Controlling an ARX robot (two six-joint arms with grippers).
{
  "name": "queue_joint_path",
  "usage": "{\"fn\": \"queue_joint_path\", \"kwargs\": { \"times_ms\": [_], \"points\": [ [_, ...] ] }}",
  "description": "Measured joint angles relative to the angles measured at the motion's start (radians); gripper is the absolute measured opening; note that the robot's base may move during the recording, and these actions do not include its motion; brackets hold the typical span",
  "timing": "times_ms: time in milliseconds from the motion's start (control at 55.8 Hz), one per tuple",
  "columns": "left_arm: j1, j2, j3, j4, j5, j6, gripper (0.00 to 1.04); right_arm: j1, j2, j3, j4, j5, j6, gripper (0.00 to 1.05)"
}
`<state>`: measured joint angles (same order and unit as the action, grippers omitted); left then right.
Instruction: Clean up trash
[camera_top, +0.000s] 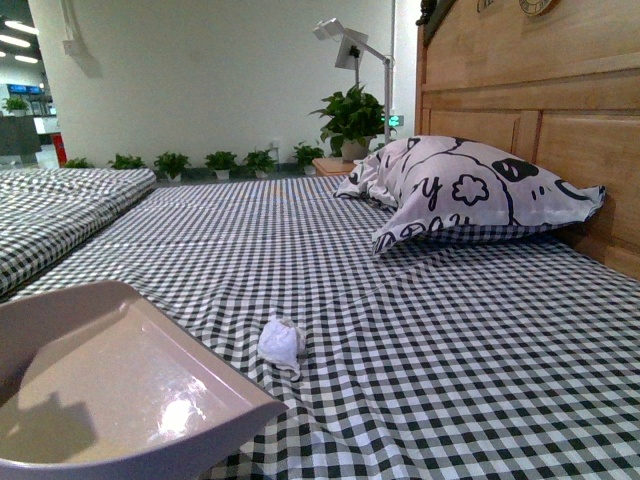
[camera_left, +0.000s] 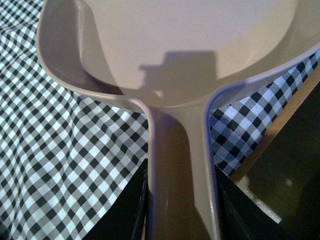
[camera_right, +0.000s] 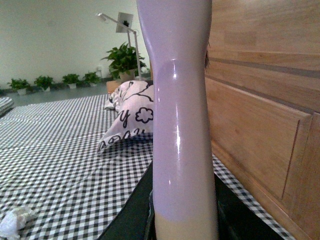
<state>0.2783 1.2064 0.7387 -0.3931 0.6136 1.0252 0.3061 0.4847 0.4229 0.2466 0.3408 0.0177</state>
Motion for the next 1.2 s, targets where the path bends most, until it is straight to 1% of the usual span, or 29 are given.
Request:
{"fn": "queue_joint_path", "kwargs": {
  "times_ms": [323,807,1202],
  "points": [
    [-0.035,0.103,-0.003,0.073,0.003,0.015,0.28,0.000,0.000,0.000,0.000,0.000,0.000,0.20],
    [-0.082,0.250,0.035,0.163,-0.022,0.020,0.28,0.000,0.000,0.000,0.000,0.000,0.000,0.20],
    [-0.092,0.275,0.057,0.130,-0.029,0.021,0.28,0.000,0.000,0.000,-0.002,0.002,0.000,0.20]
  ]
}}
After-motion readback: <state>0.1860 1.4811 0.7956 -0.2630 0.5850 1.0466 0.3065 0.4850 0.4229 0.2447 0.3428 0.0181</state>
